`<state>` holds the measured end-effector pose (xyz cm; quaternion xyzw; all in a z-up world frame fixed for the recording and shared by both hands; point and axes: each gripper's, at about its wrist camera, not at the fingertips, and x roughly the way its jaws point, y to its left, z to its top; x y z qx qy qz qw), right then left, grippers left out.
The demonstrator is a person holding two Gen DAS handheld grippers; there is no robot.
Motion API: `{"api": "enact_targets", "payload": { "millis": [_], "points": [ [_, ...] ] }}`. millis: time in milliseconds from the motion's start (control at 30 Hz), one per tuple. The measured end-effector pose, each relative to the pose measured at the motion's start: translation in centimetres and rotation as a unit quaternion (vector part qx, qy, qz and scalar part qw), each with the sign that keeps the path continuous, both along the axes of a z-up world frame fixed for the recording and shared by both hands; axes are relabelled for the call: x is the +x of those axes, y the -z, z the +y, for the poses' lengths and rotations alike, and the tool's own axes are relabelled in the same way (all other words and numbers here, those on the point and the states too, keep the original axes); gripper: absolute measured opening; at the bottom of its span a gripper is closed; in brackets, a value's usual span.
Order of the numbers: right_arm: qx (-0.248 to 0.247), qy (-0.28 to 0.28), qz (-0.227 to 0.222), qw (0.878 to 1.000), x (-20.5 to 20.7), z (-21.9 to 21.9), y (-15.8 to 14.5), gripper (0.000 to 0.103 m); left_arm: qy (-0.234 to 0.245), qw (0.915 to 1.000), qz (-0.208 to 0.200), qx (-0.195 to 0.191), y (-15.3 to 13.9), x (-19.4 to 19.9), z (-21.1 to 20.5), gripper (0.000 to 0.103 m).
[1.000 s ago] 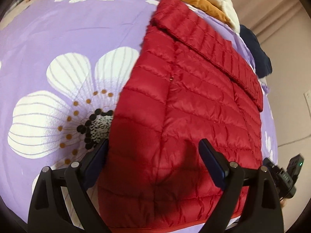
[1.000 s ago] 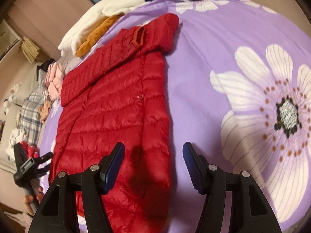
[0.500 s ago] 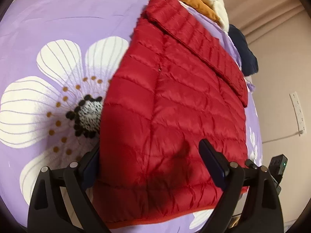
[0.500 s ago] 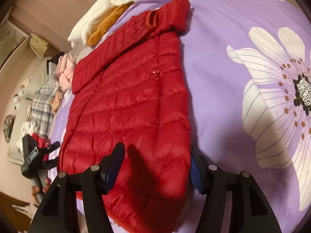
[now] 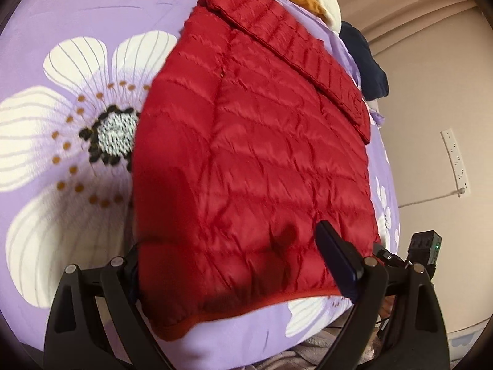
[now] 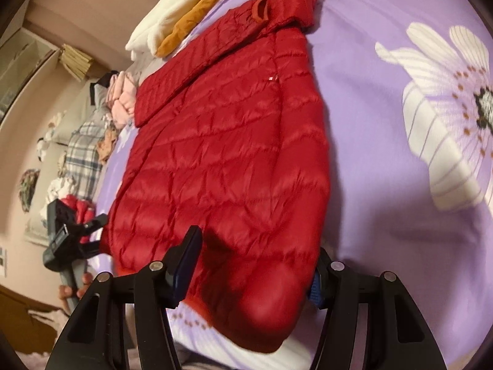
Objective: Fold large clothes
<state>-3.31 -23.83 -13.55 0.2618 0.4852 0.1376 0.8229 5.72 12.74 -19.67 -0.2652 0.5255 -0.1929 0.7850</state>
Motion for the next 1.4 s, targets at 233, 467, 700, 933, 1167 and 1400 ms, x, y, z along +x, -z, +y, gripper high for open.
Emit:
{"api": "enact_targets", "payload": {
  "millis": [233,467,700,933,1167,1400],
  "points": [
    [-0.005,0.001,-0.005,1.000,0.3,0.7,0.0,0.061,-0.008,0.9999,-0.002,-0.011,0.3,0.8,0.0,0.089],
    [-0.027,0.003,-0.016,1.000,0.7,1.4,0.0,0.048,-0.022,0.9998,-0.001,-0.003,0.4,1.5,-0.3,0.061],
    [-0.046,0.012,-0.033,0.998,0.3,1.1,-0.6,0.029,-0.034,0.9993,0.011,-0.011,0.3,1.1,0.6,0.027],
    [-0.084,0.017,-0.081,0.993,0.0,2.1,-3.1,0.022,-0.012,0.9994,-0.027,-0.016,-2.6,0.4,-0.2,0.017],
    [-0.074,0.028,-0.121,0.989,-0.6,1.9,-5.1,0.020,0.003,0.9960,-0.077,-0.045,-5.7,-0.1,-1.2,0.015],
    [-0.065,0.022,-0.150,0.986,-1.1,2.4,-6.7,0.019,0.024,0.9929,-0.105,-0.049,-7.6,-0.6,-1.9,0.015]
  ]
}}
